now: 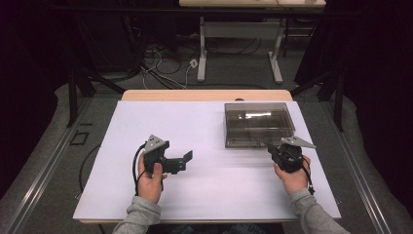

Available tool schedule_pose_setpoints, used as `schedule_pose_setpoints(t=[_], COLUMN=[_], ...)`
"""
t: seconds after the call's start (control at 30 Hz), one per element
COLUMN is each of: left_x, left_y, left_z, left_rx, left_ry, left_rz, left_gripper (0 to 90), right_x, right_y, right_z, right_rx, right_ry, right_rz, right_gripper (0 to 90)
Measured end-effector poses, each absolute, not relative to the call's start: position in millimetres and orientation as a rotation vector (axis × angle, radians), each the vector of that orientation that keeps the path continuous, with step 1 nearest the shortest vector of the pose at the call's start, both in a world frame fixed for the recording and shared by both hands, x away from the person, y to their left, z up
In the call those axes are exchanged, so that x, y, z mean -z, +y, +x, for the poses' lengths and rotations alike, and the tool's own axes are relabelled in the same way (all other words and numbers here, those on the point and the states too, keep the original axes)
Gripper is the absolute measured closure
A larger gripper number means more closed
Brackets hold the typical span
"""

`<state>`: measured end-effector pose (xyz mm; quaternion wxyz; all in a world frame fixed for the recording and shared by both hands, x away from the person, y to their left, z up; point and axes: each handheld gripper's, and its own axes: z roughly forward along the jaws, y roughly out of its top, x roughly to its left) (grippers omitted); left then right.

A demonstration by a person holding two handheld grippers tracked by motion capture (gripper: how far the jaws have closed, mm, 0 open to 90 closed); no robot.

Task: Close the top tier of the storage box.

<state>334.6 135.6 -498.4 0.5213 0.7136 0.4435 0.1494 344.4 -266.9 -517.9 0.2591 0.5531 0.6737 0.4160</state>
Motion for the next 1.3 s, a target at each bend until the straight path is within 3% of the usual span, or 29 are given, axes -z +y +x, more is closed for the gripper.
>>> schedule_pose_setpoints(t=[1.3], left_x=[499], left_y=[138], left_z=[336], left_rx=[-0.351], left_ry=[1.072], left_rz=[1.703], left_gripper=[0.5], right_x=[521], right_y=[-270], right_z=[376], right_rx=[-1.122], right_ry=[1.767], right_rz=[1.574], right_gripper=[90.0])
